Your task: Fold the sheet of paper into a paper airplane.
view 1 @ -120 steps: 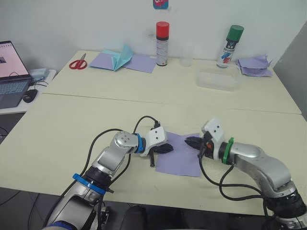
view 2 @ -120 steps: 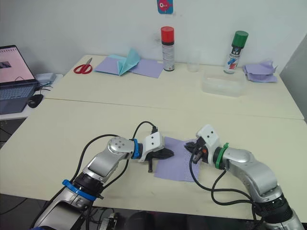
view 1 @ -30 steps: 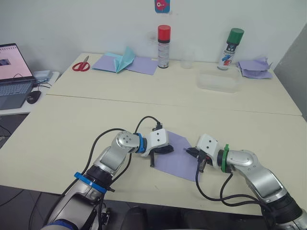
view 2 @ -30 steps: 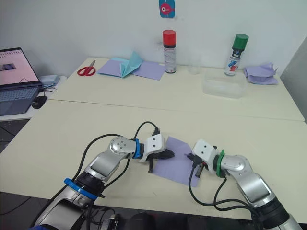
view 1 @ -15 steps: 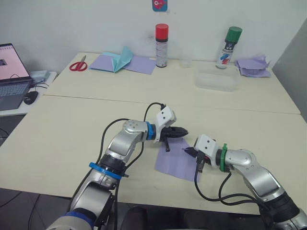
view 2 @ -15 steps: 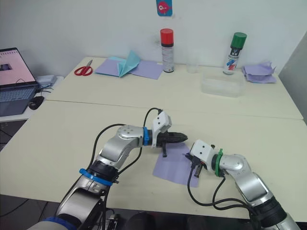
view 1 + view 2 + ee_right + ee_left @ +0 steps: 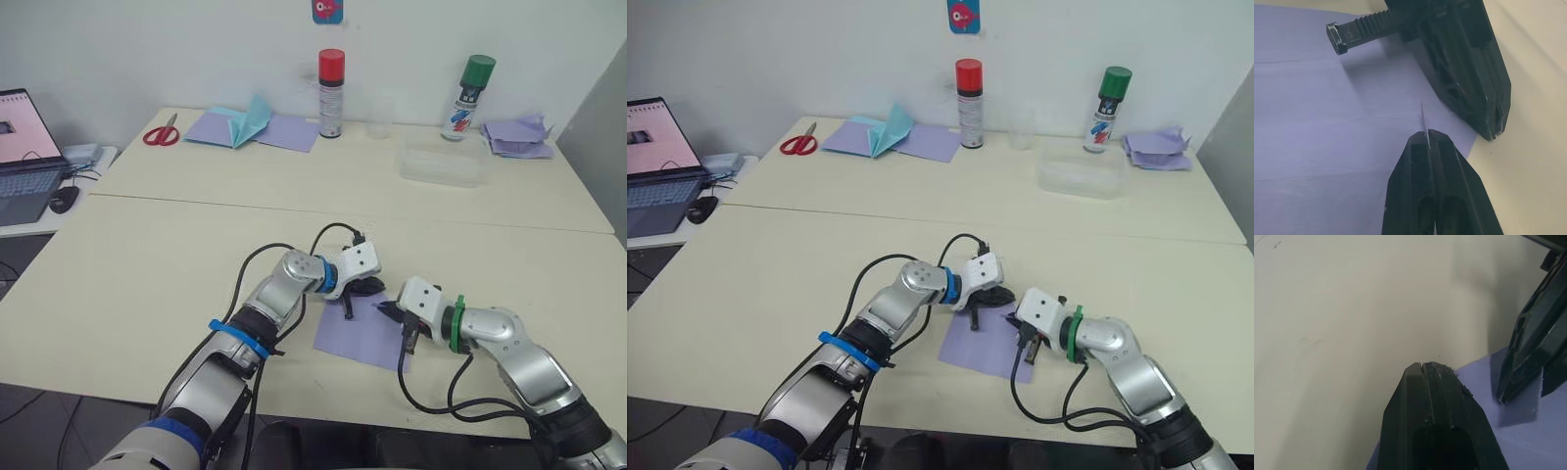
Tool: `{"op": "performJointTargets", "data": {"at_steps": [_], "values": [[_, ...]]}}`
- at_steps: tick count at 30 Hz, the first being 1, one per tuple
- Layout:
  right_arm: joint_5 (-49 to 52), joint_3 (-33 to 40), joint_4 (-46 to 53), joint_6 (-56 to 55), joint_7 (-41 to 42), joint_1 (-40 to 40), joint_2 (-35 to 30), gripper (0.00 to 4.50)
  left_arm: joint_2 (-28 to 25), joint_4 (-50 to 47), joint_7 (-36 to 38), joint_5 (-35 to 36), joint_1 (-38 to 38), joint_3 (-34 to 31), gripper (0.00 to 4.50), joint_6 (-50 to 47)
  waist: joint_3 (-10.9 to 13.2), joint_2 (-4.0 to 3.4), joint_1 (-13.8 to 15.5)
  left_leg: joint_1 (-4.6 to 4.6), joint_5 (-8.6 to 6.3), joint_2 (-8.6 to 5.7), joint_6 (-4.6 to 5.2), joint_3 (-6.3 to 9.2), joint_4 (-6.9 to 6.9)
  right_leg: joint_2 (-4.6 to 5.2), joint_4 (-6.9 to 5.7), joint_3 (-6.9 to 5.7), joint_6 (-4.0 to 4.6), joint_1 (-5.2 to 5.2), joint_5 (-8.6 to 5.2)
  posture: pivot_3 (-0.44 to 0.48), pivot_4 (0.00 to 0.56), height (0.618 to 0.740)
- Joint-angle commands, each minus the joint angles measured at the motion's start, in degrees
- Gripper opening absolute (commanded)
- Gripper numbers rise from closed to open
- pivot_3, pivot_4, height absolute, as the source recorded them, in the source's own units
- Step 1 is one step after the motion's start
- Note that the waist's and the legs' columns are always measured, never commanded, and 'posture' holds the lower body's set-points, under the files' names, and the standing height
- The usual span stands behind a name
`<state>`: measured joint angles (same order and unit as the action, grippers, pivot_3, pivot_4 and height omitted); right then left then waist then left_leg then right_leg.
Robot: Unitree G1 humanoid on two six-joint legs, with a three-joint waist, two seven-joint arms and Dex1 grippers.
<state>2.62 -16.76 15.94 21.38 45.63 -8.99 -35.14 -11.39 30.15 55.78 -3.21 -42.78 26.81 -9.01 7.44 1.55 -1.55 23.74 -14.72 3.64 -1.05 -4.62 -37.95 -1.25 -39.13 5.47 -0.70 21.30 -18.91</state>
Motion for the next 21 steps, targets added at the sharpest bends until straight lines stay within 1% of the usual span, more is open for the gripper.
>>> {"op": "performJointTargets", "data": {"at_steps": [1, 3, 6, 9, 12, 14, 15, 17, 20, 21], "values": [[3.0, -0.3, 4.0, 0.8, 4.5, 1.8, -1.8, 0.94, -0.2, 2.4, 0.2, -2.7, 1.7, 1.8, 0.0, 0.6, 0.0, 0.0, 0.1, 0.0, 0.0, 0.0, 0.0, 0.01, 0.0, 0.0, 0.03, -0.01, 0.0, -0.01, 0.0, 0.0, 0.15, 0.74], [3.4, 0.6, 5.4, 0.7, 4.9, 2.2, -2.7, 1.72, 0.2, 2.4, -0.2, -2.8, 1.9, 1.6, 0.0, 0.7, 0.0, 0.0, 0.1, 0.01, 0.0, 0.0, 0.0, 0.0, 0.0, 0.0, 0.03, 0.0, 0.0, -0.02, 0.0, 0.0, 0.15, 0.74], [7.3, 3.1, 8.9, 3.6, 7.5, 3.0, -4.7, 2.77, 0.5, 2.5, -0.6, -3.1, 2.1, 1.5, 0.0, 1.4, 0.0, 0.01, 0.1, 0.0, -0.02, -0.01, 0.04, 0.02, 0.0, 0.0, 0.02, 0.0, 0.0, -0.03, 0.0, 0.0, 0.15, 0.74], [13.2, 7.8, 11.0, 8.9, 7.5, 2.9, -4.7, 2.77, 0.6, 2.5, -1.0, -3.4, 2.7, 1.4, 0.0, 2.1, 0.0, 0.01, 0.1, 0.0, -0.02, -0.02, 0.04, 0.02, -0.01, 0.01, 0.02, 0.0, 0.0, -0.06, 0.0, 0.0, 0.15, 0.74], [15.4, 11.6, 7.9, 14.1, 1.8, 0.0, -0.8, 2.77, 0.5, 1.8, -1.0, -3.5, 3.7, 1.5, 0.0, 2.5, 0.0, 0.02, 0.1, -0.05, -0.02, 0.0, 0.04, 0.07, -0.02, 0.01, 0.01, -0.02, 0.0, -0.13, 0.0, 0.0, 0.15, 0.74], [15.6, 12.5, 5.4, 16.3, -1.4, -1.7, 2.0, 2.41, 0.3, 1.5, -0.9, -3.6, 4.0, 1.6, 0.0, 2.7, 0.0, -0.01, 0.1, -0.07, -0.02, -0.01, 0.04, 0.07, -0.01, 0.01, -0.02, -0.01, 0.0, -0.13, 0.0, 0.0, 0.15, 0.74], [15.9, 12.7, 4.8, 17.1, -2.1, -2.0, 3.0, 2.16, 0.4, 1.4, -1.0, -3.7, 4.1, 1.6, 0.0, 2.8, 0.0, -0.01, 0.1, -0.07, -0.02, 0.0, 0.04, 0.07, -0.01, 0.01, -0.02, -0.01, 0.0, -0.13, 0.0, 0.0, 0.15, 0.74], [16.0, 12.7, 3.6, 18.7, -4.1, -2.4, 5.0, 1.45, 0.4, 1.3, -1.0, -3.9, 4.1, 1.7, 0.0, 3.0, 0.0, -0.01, 0.1, -0.06, -0.02, 0.0, 0.03, 0.05, 0.01, 0.01, 0.0, -0.01, 0.0, -0.11, 0.0, 0.0, 0.15, 0.74], [13.5, 10.5, 1.7, 19.5, -6.1, -2.4, 5.6, 0.3, 0.3, 1.3, -0.9, -4.1, 4.2, 1.8, 0.0, 3.3, 0.0, -0.02, 0.1, 0.0, 0.03, 0.0, -0.06, 0.02, 0.01, 0.02, 0.02, 0.01, -0.02, -0.06, -0.01, 0.0, 0.15, 0.74], [12.0, 9.4, 1.0, 19.1, -6.8, -2.4, 5.3, 0.04, 0.2, 1.3, -0.9, -4.1, 4.2, 1.8, 0.0, 3.3, 0.0, -0.02, 0.1, 0.01, 0.05, -0.01, -0.1, 0.01, 0.01, 0.03, 0.03, 0.01, -0.02, -0.06, -0.01, 0.0, 0.15, 0.74]]}}
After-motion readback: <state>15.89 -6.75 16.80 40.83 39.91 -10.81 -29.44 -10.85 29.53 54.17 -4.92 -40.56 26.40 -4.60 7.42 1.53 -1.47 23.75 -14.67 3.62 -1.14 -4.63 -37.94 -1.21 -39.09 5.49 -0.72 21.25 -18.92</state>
